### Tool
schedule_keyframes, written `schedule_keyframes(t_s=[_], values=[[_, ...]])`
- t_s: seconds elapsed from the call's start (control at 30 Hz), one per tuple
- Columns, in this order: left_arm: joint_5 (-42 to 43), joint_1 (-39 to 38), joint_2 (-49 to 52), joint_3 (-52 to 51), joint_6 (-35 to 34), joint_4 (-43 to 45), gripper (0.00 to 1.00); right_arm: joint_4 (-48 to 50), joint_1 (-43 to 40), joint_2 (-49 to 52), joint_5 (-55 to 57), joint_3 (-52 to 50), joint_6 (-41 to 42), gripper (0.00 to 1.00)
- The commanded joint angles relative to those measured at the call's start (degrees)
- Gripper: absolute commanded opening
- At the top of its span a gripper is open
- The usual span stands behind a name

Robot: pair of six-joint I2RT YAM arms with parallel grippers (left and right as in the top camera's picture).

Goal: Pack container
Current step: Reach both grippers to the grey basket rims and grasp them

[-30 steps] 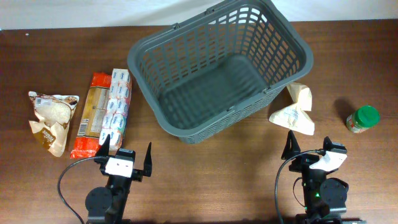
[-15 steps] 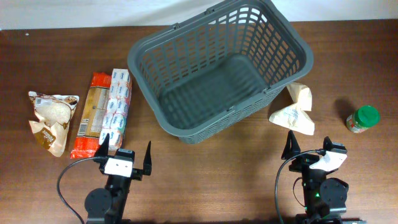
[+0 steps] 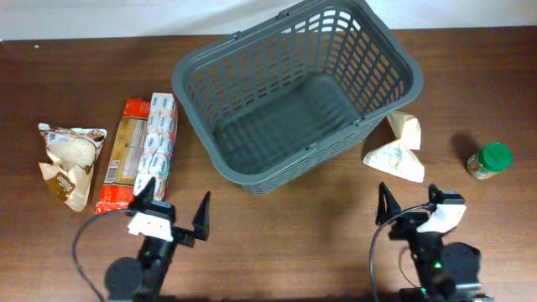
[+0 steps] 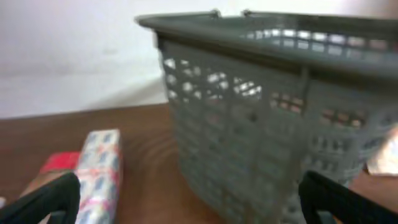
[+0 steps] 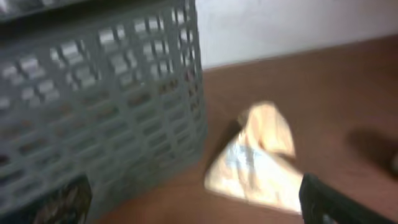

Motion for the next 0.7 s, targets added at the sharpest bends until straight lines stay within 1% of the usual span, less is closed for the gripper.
schedule_keyframes(t_s=[0.0,0.03,0.07,0.1,0.13,0.2,0.23,0.27,0.3,0.33,0.37,0.4,0.43,0.53,0.57,0.6,0.63,0.67], values=[[-6.3,-0.1,8.4,16.0,0.1,-5.8,0.99,-8.0,0.3,7.2,2.3,15.2,-6.9,0.99],[-6.3,-0.1,11.5,19.6,1.6,-7.4,0.99,-11.2,0.3,10.6,3.0,19.8,-8.2,0.99],[-6.3,-0.1,18.2,27.1,4.0,-10.8,0.99,-15.6,0.3,15.8,4.1,26.2,-8.2,0.99],[-6.3,-0.1,22.3,31.4,5.5,-13.3,0.99,-18.1,0.3,19.3,4.4,30.1,-8.2,0.99],[-6.2,-0.1,28.8,38.0,7.5,-17.7,0.99,-21.7,0.3,24.5,4.4,35.9,-8.2,0.99],[-5.1,-0.1,36.7,46.1,10.6,-23.8,0.99,-26.7,0.3,32.0,4.4,44.6,-8.2,0.99],[-3.2,-0.1,45.0,55.2,12.5,-31.2,0.99,-30.4,0.3,37.4,4.4,51.0,-8.2,0.99],[-1.6,-0.1,50.6,62.1,12.5,-36.5,0.99,-33.5,0.3,41.9,4.4,56.6,-8.2,0.99],[-0.3,-0.1,53.4,65.6,12.5,-39.1,0.99,-34.7,0.3,43.6,4.4,58.8,-8.2,0.98],[3.8,-0.1,60.5,75.9,12.5,-46.3,0.99,-39.3,0.3,49.1,4.0,66.6,-8.2,0.99],[5.4,-0.1,64.4,82.2,12.5,-50.6,0.99,-41.6,0.3,51.6,3.2,70.6,-8.2,0.99],[5.7,-0.1,67.5,87.3,12.5,-54.1,0.99,-44.3,0.3,54.6,1.1,75.3,-8.2,0.99],[5.7,-0.1,73.0,97.4,12.5,-60.5,0.99,-48.0,0.3,58.0,-3.1,81.1,-8.2,0.99],[5.0,-0.1,79.1,110.6,12.4,-67.5,0.99,-53.1,0.3,63.8,-9.2,89.7,-8.2,0.99],[6.7,-0.1,79.6,112.3,11.2,-67.8,0.99,-53.0,0.3,64.3,-9.4,90.3,-8.2,0.99],[9.9,-0.1,79.8,113.8,10.3,-67.8,0.99,-52.4,0.3,65.3,-9.4,90.8,-7.9,0.93],[13.4,-0.1,79.4,114.3,10.3,-67.8,0.99,-52.1,0.3,66.2,-9.4,90.8,-7.1,0.79],[16.7,-0.1,79.0,114.6,10.3,-67.7,0.99,-52.1,0.3,67.0,-9.4,90.8,-6.0,0.73]])
